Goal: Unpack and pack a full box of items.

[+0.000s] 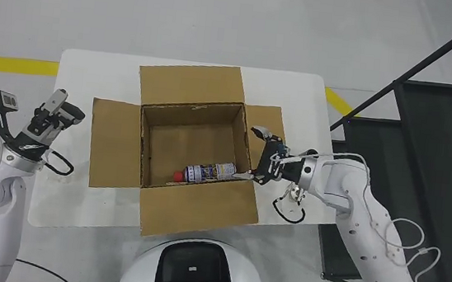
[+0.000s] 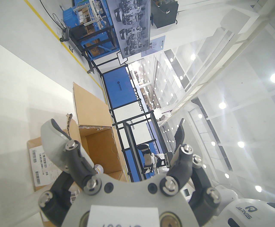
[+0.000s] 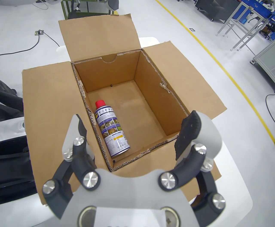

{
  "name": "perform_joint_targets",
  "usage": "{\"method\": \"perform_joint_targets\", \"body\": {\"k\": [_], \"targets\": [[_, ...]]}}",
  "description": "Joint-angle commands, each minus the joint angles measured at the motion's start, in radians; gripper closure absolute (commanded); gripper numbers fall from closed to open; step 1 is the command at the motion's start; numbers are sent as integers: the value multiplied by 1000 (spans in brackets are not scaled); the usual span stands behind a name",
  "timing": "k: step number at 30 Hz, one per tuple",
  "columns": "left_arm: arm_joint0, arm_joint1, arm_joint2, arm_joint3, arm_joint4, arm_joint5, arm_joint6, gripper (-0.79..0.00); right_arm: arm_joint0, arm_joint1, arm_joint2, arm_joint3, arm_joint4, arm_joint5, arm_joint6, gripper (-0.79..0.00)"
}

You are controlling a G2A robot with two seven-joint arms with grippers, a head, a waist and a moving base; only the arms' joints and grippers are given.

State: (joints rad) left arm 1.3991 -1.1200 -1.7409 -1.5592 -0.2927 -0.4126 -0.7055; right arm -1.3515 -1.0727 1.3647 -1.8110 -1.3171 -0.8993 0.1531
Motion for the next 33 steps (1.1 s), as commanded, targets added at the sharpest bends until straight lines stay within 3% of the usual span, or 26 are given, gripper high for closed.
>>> {"method": "perform_joint_targets", "body": {"k": [1,16,26,33], "targets": [[0,0,0,0,0,0,0,-785,0,0,0,0,0,0,0,-785],[0,0,0,0,0,0,0,-785,10,0,-12,-4,-5,-9,17,-785],[0,0,0,0,0,0,0,-785,348,-44,-284,127,205,-8,371,-785],[0,0,0,0,0,0,0,-785,562,-94,-491,296,226,37,589,-785]]}}
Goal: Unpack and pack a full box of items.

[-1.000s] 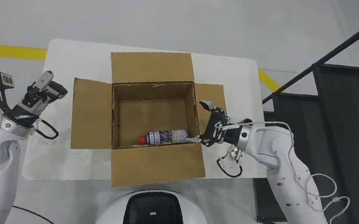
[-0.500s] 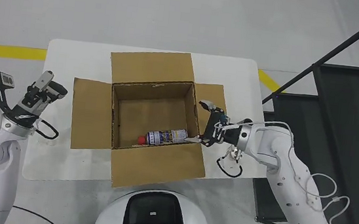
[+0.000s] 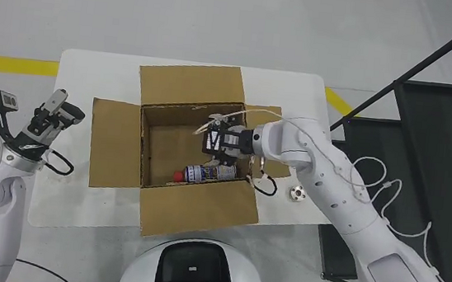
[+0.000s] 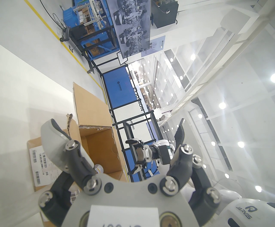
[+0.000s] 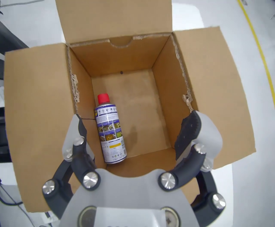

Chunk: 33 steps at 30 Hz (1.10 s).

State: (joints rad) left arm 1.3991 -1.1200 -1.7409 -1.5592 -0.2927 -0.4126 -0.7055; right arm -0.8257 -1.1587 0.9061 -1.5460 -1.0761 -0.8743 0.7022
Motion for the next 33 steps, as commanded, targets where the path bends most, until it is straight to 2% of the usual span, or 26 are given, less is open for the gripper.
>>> {"method": "perform_joint_targets", "body": {"k": [1,4,18,21,27,33], "targets": [[0,0,0,0,0,0,0,-785,61,-15,-55,46,-25,27,60,-785],[0,0,0,0,0,0,0,-785,111,-33,-103,88,-23,49,91,-785],[0,0,0,0,0,0,0,-785,104,-33,-102,86,-26,58,77,-785],[0,0,0,0,0,0,0,-785,120,-38,-135,106,-57,39,103,-785],[0,0,0,0,0,0,0,-785,208,-82,-248,230,-24,-16,136,-785],[0,0,0,0,0,0,0,-785,280,-142,-356,366,-2,-38,112,-785]]}}
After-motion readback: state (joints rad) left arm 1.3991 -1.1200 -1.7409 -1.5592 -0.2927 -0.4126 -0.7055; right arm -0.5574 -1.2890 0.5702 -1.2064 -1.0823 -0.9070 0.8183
